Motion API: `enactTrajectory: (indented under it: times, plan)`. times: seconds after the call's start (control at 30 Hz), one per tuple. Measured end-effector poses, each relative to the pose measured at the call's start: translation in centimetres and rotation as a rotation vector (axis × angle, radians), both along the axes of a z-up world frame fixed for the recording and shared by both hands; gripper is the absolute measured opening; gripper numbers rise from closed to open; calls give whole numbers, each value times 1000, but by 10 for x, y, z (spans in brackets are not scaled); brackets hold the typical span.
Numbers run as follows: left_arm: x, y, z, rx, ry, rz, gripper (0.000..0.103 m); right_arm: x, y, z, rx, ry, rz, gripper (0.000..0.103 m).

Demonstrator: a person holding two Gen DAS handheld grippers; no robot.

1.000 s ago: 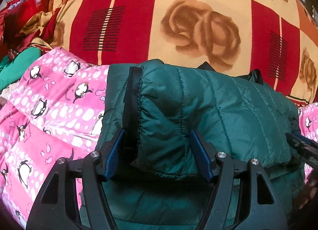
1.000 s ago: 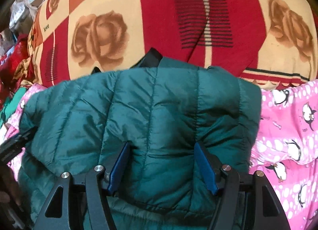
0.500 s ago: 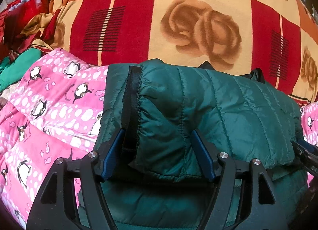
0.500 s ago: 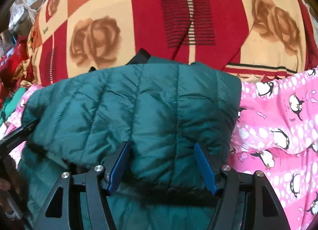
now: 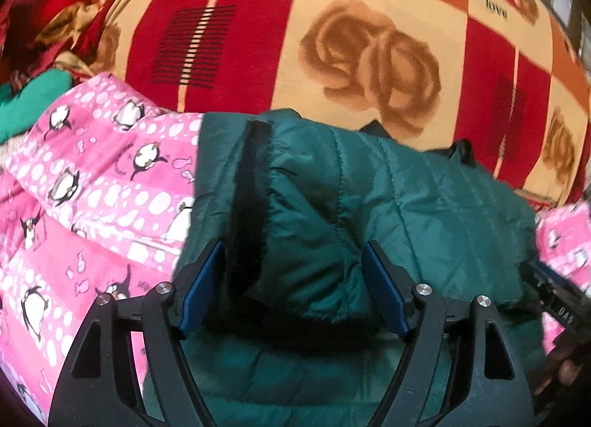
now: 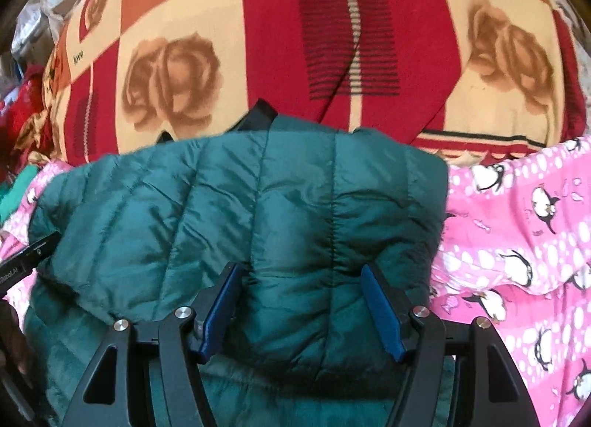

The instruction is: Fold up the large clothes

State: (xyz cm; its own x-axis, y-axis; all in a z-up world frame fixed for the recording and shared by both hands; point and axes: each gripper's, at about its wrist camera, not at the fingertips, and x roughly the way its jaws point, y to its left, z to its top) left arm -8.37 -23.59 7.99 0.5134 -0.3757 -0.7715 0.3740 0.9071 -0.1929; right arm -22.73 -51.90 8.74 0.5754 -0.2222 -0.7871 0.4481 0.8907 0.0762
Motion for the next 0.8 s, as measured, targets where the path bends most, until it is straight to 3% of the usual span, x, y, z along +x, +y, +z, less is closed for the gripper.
enactTrajectory:
  times: [0.17,0.37,0.67,0.8]
  plan:
    - [-12,21,18,-37,-7,18,78,-14,7,17,6,-16,-3,65]
    - [-43,37,26,-14,-2,-23,78,-36,21,21,25,-2,-15,65]
    - [-89,68,19,-18,48,-58,78,-83,50,19,50,12,-20,65]
    - [-108,81,13,15,40,-59,78,-108,59,16,62,15,-41,65]
